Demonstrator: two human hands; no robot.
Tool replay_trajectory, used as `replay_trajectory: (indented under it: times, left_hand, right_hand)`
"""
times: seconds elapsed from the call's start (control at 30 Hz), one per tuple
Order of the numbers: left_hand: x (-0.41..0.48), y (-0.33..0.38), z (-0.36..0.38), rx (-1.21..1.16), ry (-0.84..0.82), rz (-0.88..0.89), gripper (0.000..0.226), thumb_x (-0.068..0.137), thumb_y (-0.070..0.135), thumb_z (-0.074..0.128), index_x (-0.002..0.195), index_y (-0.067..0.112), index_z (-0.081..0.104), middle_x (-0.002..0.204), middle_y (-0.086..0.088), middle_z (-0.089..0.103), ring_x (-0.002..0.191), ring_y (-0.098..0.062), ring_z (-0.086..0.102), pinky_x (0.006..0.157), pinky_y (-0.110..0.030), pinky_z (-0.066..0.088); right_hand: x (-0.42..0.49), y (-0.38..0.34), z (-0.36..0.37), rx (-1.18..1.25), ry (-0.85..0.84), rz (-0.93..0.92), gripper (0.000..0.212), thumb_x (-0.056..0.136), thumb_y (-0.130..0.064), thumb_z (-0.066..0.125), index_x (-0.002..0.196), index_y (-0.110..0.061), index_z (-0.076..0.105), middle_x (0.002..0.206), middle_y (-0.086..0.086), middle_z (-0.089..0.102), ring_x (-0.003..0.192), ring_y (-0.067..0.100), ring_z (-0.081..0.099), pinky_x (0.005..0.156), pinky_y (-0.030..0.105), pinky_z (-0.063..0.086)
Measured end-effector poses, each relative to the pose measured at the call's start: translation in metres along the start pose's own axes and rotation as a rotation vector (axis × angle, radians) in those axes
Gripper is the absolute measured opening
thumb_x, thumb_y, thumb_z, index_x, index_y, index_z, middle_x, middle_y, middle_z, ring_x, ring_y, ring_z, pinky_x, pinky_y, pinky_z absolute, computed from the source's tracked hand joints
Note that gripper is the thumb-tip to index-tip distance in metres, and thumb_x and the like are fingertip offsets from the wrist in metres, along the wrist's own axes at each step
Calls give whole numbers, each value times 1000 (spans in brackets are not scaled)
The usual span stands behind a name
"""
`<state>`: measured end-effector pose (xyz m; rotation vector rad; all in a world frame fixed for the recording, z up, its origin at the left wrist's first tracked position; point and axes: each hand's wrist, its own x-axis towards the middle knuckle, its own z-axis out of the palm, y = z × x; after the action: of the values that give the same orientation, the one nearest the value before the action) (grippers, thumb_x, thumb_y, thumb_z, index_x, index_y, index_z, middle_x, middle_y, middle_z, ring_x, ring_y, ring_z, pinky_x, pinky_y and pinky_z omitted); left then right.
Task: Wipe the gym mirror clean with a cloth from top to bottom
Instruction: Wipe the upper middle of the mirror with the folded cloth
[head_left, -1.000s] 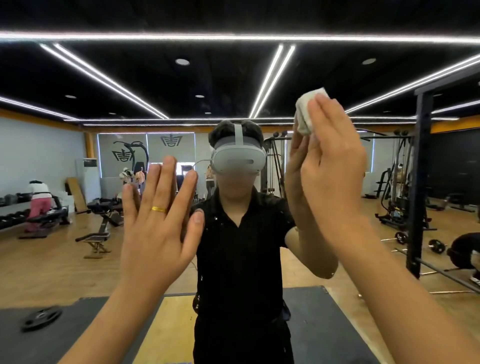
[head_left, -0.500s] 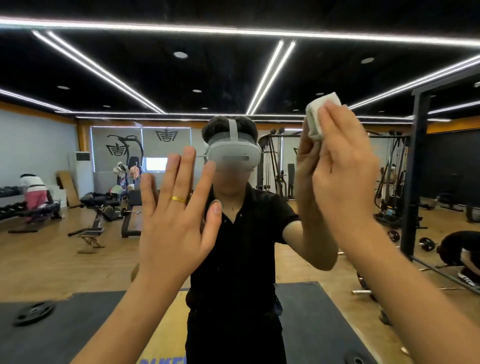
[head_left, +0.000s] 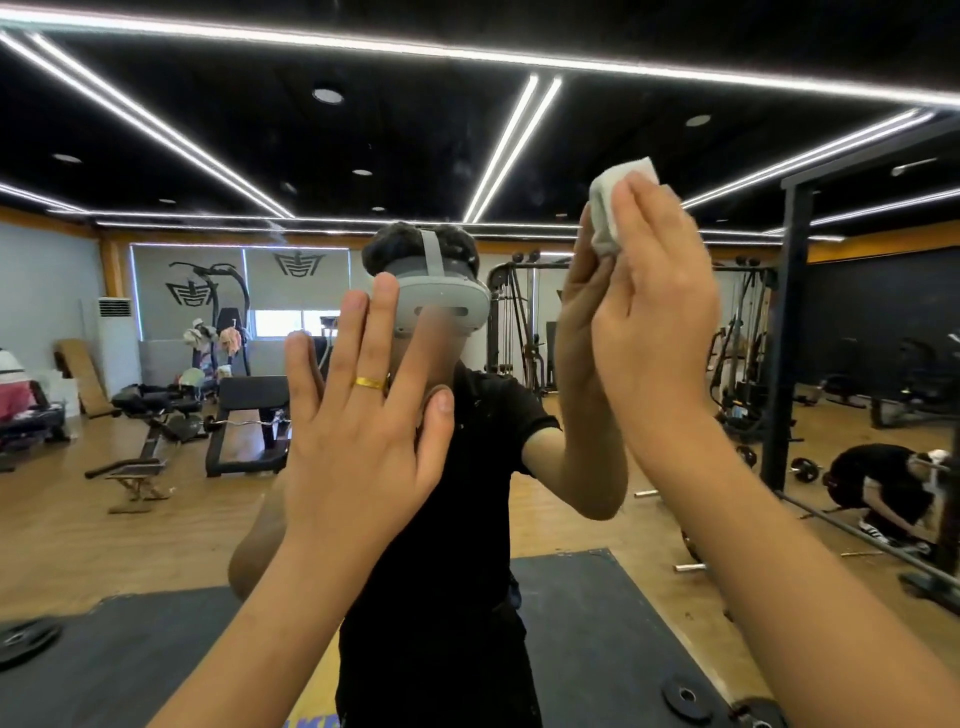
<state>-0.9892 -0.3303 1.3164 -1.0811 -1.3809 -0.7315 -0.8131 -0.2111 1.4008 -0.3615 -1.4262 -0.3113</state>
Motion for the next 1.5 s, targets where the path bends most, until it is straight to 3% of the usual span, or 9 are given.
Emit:
replay_trajectory:
  times: [0.2,0.4,0.47,0.57,0.7,0.9,1.27,1.37,1.5]
  left_hand:
    - [0,1,-1,-24,-3,-4,61,107,37,40,163,19,24,171,-13,13,159,-29,9,125,-60,6]
    - [1,1,0,-20,5,-12,60,107,36,37,162,17,28,171,-14,15,159,-30,10,125,-60,6]
    - [2,1,0,-17,9,-9,58,108,37,36,162,16,29,170,-14,15,158,-30,11,124,-62,9]
    - [2,2,-1,-12,0,-10,58,108,39,33,161,17,29,170,-14,15,158,-31,13,124,-63,9]
    - [0,2,-4,-10,-30,-36,61,107,40,35,163,18,25,172,-10,10,159,-29,8,125,-61,5]
    - [4,5,-7,-26,-18,-39,61,105,38,37,161,17,30,171,-11,15,159,-29,12,127,-55,0]
    - [8,-6,-24,-127,-62,-8,62,102,40,39,159,16,35,171,-8,17,159,-26,11,128,-52,2]
    - [10,-38,-39,-39,-55,-47,65,99,40,43,159,15,36,170,-8,19,158,-28,15,124,-62,8]
    - [14,-88,-46,25,-84,-77,65,100,43,39,158,13,36,170,-13,19,156,-33,19,118,-67,17]
  right_hand:
    - [-33,-7,4,-43,-112,-326,44,99,4,56,143,-1,56,148,15,56,141,31,48,118,45,41]
    - [18,26,-6,-55,-44,-180,44,101,-6,48,143,0,55,147,18,55,141,33,46,125,31,29]
    - [8,14,-1,16,-35,-163,46,98,3,47,143,2,55,147,21,54,141,35,47,122,38,34]
    - [-39,-17,8,131,-141,-274,59,88,18,51,144,1,55,151,20,52,144,35,46,119,47,38]
    - [-62,-18,6,182,-271,-468,47,96,2,58,143,-3,58,150,13,55,144,32,46,120,47,38]
    - [-50,6,-4,111,-248,-364,71,82,17,68,148,-5,53,153,10,52,146,30,44,118,48,41]
    - [-49,13,-1,143,-175,-318,67,82,20,64,144,-2,56,150,11,55,144,30,46,116,50,43]
    - [-48,11,-2,107,-166,-315,61,87,14,64,145,-2,55,151,12,54,145,29,45,115,50,44]
    - [-13,4,-2,76,-78,-186,50,95,7,54,145,0,53,148,16,53,141,24,43,121,36,36]
